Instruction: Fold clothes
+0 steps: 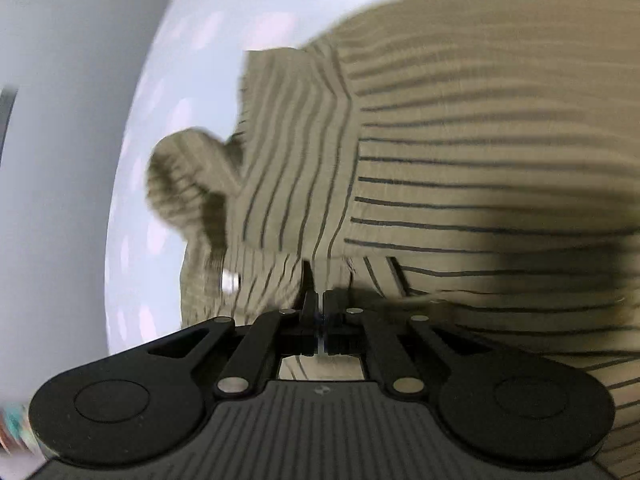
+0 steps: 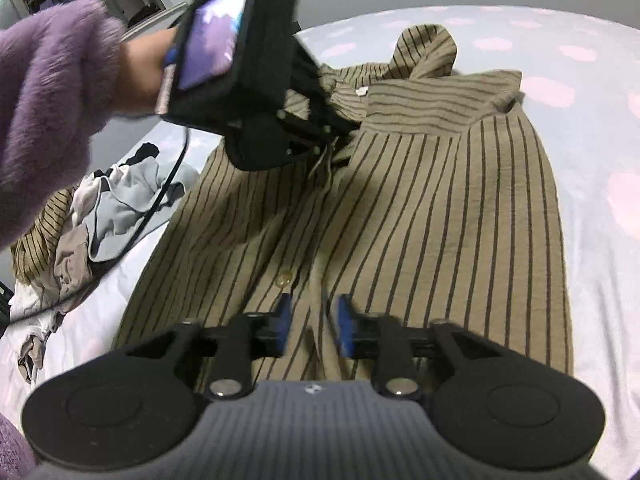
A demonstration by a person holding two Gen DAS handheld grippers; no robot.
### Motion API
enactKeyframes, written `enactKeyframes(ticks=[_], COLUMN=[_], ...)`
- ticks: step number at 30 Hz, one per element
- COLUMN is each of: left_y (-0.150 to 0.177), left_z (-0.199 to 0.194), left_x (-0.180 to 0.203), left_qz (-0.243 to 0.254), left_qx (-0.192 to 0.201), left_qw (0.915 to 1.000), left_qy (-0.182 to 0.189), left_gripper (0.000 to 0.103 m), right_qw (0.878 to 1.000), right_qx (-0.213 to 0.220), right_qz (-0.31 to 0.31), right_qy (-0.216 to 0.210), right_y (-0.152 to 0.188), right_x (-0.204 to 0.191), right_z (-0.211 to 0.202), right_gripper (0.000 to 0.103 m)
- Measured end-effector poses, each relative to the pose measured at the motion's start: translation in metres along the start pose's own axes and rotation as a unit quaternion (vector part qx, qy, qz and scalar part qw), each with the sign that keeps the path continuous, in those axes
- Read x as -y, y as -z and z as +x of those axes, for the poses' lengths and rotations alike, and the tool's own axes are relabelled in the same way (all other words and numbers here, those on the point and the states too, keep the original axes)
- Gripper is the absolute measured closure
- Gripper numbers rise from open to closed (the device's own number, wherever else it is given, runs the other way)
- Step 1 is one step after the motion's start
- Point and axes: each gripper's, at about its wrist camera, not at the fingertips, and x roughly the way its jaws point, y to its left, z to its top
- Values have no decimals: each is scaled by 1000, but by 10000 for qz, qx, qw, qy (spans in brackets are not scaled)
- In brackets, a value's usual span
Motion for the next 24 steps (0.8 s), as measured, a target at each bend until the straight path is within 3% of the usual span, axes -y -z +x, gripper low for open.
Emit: enactKeyframes(ticks=[3,6,10,15,17,20,23,24], left_y=[7,14,27,35,41,53,67,70], left_z=[-33,-55,-87,-125,-150,-185,-207,-215], left_x=[6,11,25,57,76,107,132,141], left_qz=[-621,-1197,-2056,-2633,-2947,-3539,-4037,-4112], left_qx=[-93,-188,-244,-260,-184,-182,-298,-305], left_qw=[9980,9925,9777,9635,9540,9323,9114,9080], left_qy=[102,186,341,417,520,723,742,736], left_gripper=[101,93,92,92,90,88,88,88], right_qw=[10000,10000,9997,9993,9994,9993,9987,9985], right_qx=[-3,-57,-80,-151,-196,-263,-406,-461], right_qz=[-18,-62,-228,-328,-285,-230,-275,-279], right_qy=[15,28,53,86,75,-106,-101,-106], right_y=[-3,-4,-2,9,15,31,53,61], right_x=[-2,-6,-18,-36,-46,-64,-83,-88], right_z=[-4,-8,-20,-46,-57,-80,-100,-107], right_gripper=[66,62,61,56,56,53,51,51])
